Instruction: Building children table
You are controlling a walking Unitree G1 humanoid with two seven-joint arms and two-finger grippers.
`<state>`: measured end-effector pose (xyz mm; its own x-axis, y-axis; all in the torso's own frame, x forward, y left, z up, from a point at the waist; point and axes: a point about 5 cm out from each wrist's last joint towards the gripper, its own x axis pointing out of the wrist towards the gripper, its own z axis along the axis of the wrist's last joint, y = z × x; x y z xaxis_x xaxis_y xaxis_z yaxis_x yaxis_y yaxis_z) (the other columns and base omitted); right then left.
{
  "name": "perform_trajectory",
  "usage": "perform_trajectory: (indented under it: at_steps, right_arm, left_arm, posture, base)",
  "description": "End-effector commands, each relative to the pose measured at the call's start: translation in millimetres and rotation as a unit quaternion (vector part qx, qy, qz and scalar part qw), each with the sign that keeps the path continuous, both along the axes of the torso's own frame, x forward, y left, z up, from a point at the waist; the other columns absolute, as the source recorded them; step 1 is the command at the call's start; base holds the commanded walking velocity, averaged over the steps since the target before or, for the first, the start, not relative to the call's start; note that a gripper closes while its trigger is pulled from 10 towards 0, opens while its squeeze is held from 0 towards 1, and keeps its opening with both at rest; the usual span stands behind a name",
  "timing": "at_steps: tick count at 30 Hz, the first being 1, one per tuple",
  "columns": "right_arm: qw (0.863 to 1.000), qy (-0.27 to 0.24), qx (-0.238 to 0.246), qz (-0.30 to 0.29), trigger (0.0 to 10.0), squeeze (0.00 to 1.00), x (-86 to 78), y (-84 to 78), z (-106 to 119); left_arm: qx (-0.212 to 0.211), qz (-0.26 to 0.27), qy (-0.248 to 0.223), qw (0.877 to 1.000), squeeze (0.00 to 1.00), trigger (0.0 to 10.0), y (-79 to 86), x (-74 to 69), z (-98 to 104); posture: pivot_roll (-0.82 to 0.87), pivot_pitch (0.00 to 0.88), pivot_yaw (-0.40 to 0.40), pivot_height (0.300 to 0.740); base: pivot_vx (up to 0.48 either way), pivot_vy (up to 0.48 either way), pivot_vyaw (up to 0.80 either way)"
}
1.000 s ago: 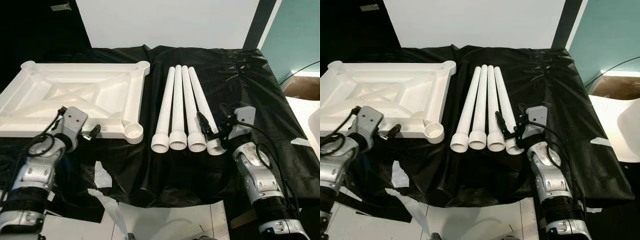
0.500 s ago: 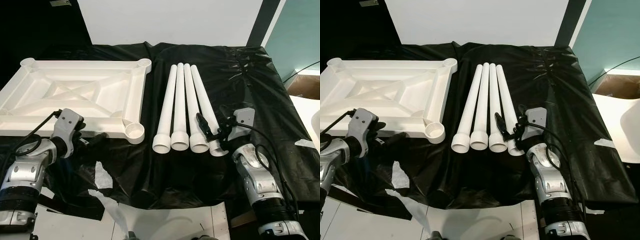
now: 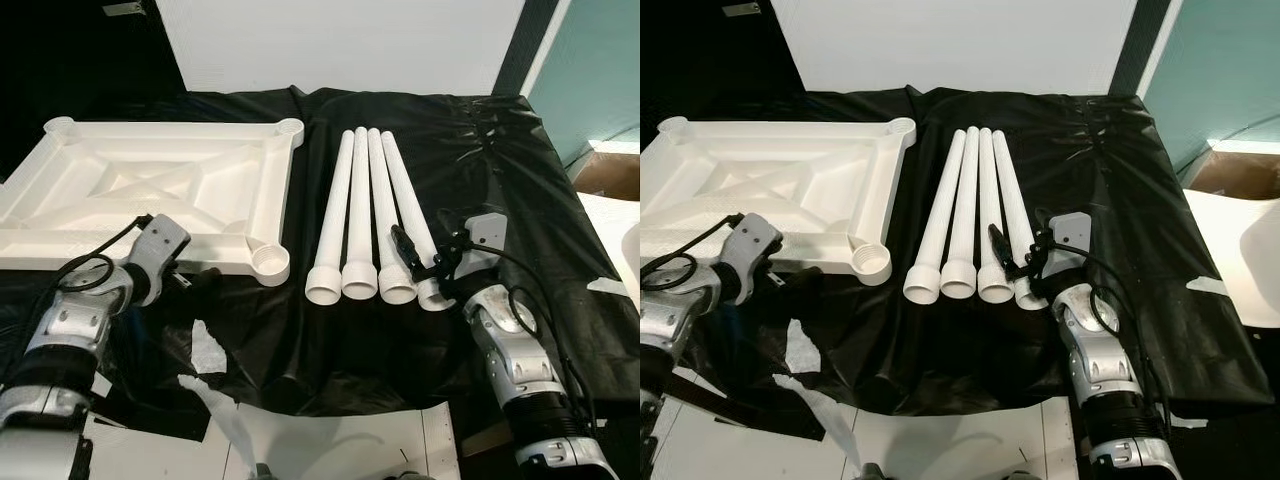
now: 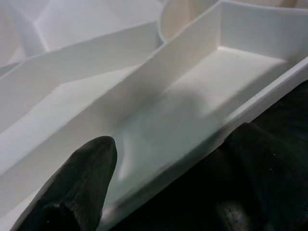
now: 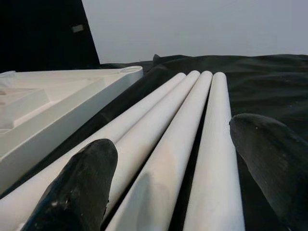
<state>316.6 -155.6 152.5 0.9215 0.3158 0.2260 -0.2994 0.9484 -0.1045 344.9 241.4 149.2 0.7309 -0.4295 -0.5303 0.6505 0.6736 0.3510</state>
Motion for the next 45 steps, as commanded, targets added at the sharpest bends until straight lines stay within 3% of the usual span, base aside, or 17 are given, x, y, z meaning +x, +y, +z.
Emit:
perform_trajectory:
  at_steps: [1,2,3,12,16,21,23,30,31,32,36,37,38,39,43,44,45]
  right_arm:
    - [1.000,0.007,-0.003,0.005,10.0,0.00,0.2,1.8,-2]
    - [1.000,0.007,-0.003,0.005,10.0,0.00,0.2,1.8,-2]
    - [1.000,0.010,-0.001,0.001,10.0,0.00,-1.2,1.1,-4]
    - [1.000,0.022,0.003,-0.008,10.0,0.00,-7.3,-2.3,-11]
    - [0.999,0.031,0.004,-0.014,10.0,0.00,-8.0,-7.0,-14]
    - [0.999,0.032,0.005,-0.015,10.0,0.00,-7.9,-7.6,-14]
    - [0.999,0.036,0.006,-0.016,10.0,0.00,-7.8,-9.1,-15]
    - [0.999,0.039,0.008,-0.014,10.0,0.00,-7.0,-9.5,-14]
    - [0.999,0.041,0.011,-0.002,10.0,0.00,-6.7,-7.0,-13]
    - [0.999,0.041,0.011,-0.002,10.0,0.00,-6.7,-7.0,-13]
    - [0.999,0.043,0.016,-0.002,10.0,0.00,-7.5,-6.6,-10]
    - [0.999,0.044,0.018,-0.009,10.0,0.07,-7.4,-7.9,-9]
    - [0.999,0.044,0.018,-0.009,10.0,0.07,-7.4,-7.9,-9]
    - [0.999,0.046,0.023,-0.014,10.0,1.00,-7.0,-9.1,-8]
    - [0.998,0.044,0.030,-0.030,10.0,1.00,-5.0,-11.9,-5]
    - [0.998,0.045,0.030,-0.040,10.0,0.66,-3.0,-13.7,-4]
    - [0.998,0.045,0.030,-0.040,10.0,0.66,-3.0,-13.7,-4]
  left_arm:
    - [0.017,-0.016,0.045,0.999,0.00,5.8,0.0,-3.6,-13]
    - [0.017,-0.016,0.045,0.999,0.00,5.8,0.0,-3.6,-13]
    - [0.016,-0.024,0.057,0.998,0.00,0.0,0.2,-3.8,-13]
    - [0.011,-0.072,0.090,0.993,0.00,0.0,-0.2,-9.2,-12]
    - [-0.018,-0.142,0.113,0.983,0.00,0.0,-11.0,-28.8,-11]
    - [-0.018,-0.154,0.119,0.981,0.00,0.0,-12.8,-32.3,-13]
    - [-0.023,-0.191,0.146,0.970,0.00,0.0,-24.1,-50.9,-25]
    - [-0.035,-0.215,0.162,0.962,0.00,0.0,-41.4,-70.1,-37]
    - [-0.050,-0.182,0.140,0.972,0.00,10.0,-53.3,-72.8,-45]
    - [-0.050,-0.182,0.140,0.972,0.00,10.0,-53.3,-72.8,-45]
    - [-0.078,-0.069,0.080,0.991,0.00,10.0,-61.4,-65.6,-50]
    - [-0.102,-0.040,0.064,0.992,1.00,10.0,-63.7,-65.2,-48]
    - [-0.102,-0.040,0.064,0.992,1.00,10.0,-63.7,-65.2,-48]
    - [-0.117,-0.027,0.046,0.992,1.00,10.0,-66.8,-66.2,-46]
    - [-0.119,0.008,0.009,0.993,1.00,10.0,-67.3,-65.6,-43]
    - [-0.114,0.014,0.003,0.993,0.00,10.0,-67.5,-65.9,-43]
    - [-0.114,0.014,0.003,0.993,0.00,10.0,-67.5,-65.9,-43]
  posture:
    - [0.04,0.079,0.028,0.740]
    - [0.04,0.079,0.028,0.740]
    - [0.04,0.079,0.036,0.740]
    - [0.04,0.091,0.048,0.740]
    - [0.04,0.096,0.050,0.740]
    - [0.04,0.096,0.050,0.740]
    - [0.05,0.097,0.046,0.740]
    - [0.05,0.098,0.042,0.740]
    - [0.05,0.096,0.034,0.740]
    - [0.05,0.096,0.034,0.740]
    - [0.04,0.090,0.026,0.740]
    - [0.04,0.090,0.024,0.740]
    - [0.04,0.090,0.024,0.740]
    - [0.05,0.088,0.018,0.740]
    - [0.06,0.086,0.012,0.740]
    - [0.06,0.083,0.008,0.740]
    - [0.06,0.083,0.008,0.740]
  base:
    - [0.000,0.000,0.00]
    - [0.000,0.000,0.00]
    - [0.000,0.000,0.00]
    - [0.000,0.000,0.00]
    - [0.000,0.000,0.00]
    - [0.000,0.000,0.00]
    - [0.000,0.000,0.00]
    - [0.000,0.000,0.00]
    - [0.000,0.000,0.00]
    - [0.000,0.000,0.00]
    - [0.000,0.000,0.00]
    - [0.000,0.000,0.00]
    - [0.000,0.000,0.00]
    - [0.000,0.000,0.00]
    - [0.000,0.000,0.00]
    - [0.000,0.000,0.00]
    - [0.000,0.000,0.00]
